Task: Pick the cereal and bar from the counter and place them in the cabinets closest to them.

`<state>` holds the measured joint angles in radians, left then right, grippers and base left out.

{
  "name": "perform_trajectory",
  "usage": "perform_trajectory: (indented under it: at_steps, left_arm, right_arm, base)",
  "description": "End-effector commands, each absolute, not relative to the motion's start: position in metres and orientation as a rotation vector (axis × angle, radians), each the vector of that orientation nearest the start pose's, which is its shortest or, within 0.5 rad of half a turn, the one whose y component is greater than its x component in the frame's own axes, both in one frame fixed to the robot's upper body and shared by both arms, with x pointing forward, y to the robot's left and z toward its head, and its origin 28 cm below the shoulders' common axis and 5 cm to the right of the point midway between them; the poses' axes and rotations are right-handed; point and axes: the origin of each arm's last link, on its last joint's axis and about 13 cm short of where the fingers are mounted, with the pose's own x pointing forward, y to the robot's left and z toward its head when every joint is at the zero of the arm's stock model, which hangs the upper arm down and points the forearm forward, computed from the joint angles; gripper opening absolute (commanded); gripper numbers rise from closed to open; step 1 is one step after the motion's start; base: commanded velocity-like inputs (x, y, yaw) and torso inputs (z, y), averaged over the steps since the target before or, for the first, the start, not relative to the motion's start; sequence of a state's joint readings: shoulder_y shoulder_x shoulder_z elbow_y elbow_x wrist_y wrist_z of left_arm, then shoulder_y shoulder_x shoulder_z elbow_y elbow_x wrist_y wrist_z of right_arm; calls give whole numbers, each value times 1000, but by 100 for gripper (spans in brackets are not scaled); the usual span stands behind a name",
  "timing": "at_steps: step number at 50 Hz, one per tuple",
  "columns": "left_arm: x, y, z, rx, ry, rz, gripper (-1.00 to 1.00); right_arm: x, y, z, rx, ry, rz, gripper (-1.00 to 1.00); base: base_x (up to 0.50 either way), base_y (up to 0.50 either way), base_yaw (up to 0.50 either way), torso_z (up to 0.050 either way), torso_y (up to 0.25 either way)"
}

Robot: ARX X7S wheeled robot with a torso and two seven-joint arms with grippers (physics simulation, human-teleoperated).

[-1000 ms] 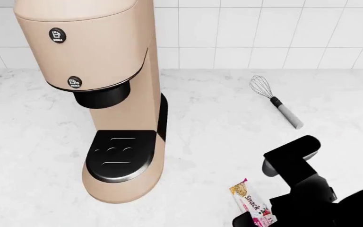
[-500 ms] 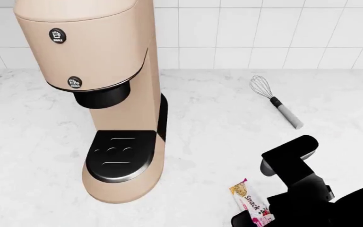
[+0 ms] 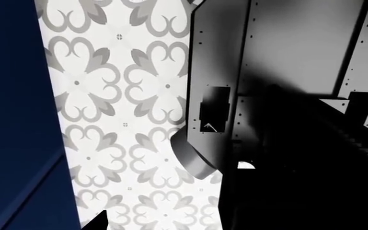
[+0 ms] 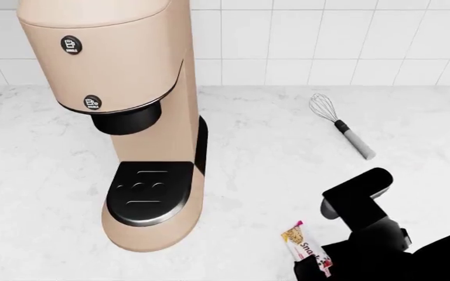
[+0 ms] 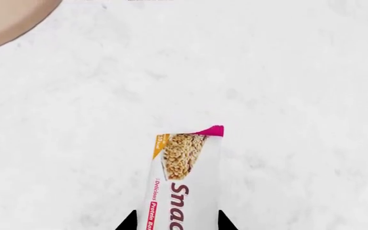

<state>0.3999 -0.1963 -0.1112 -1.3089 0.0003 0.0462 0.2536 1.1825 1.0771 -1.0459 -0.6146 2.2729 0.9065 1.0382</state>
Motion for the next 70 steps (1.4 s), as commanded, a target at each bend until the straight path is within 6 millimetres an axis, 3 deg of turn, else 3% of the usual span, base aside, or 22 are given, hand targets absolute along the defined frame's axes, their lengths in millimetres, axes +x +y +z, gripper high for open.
perform_trajectory:
  at_steps: [1,19,33,44,65,70]
  left_arm:
    - [-149,294,-128,-51,1639,7,100]
    - [-148,294,-129,-51,1623,-14,100]
    - [-148,294,-128,-60,1627,-15,100]
    - [-148,295,-129,-117,1606,-77,100]
    - [-148,294,-129,-98,1590,-32,100]
    - [-148,294,-129,-102,1601,-33,100]
  right_arm:
    - [159,-127,224,-244,913,505,-100]
    - [170,-121,264,-302,742,526,-100]
    - [180,-101,355,-380,347,611,-100]
    - [181,-89,392,-456,228,635,-100]
    - [181,-83,415,-458,103,672,-100]
    - [181,-84,415,-463,107,664,-100]
  base:
    - [0,3,3,0,0]
    - [0,0,0,44,37]
    - [0,0,0,17,23]
    - [0,0,0,3,152]
    - [0,0,0,-4,48]
    - [0,0,0,48,107]
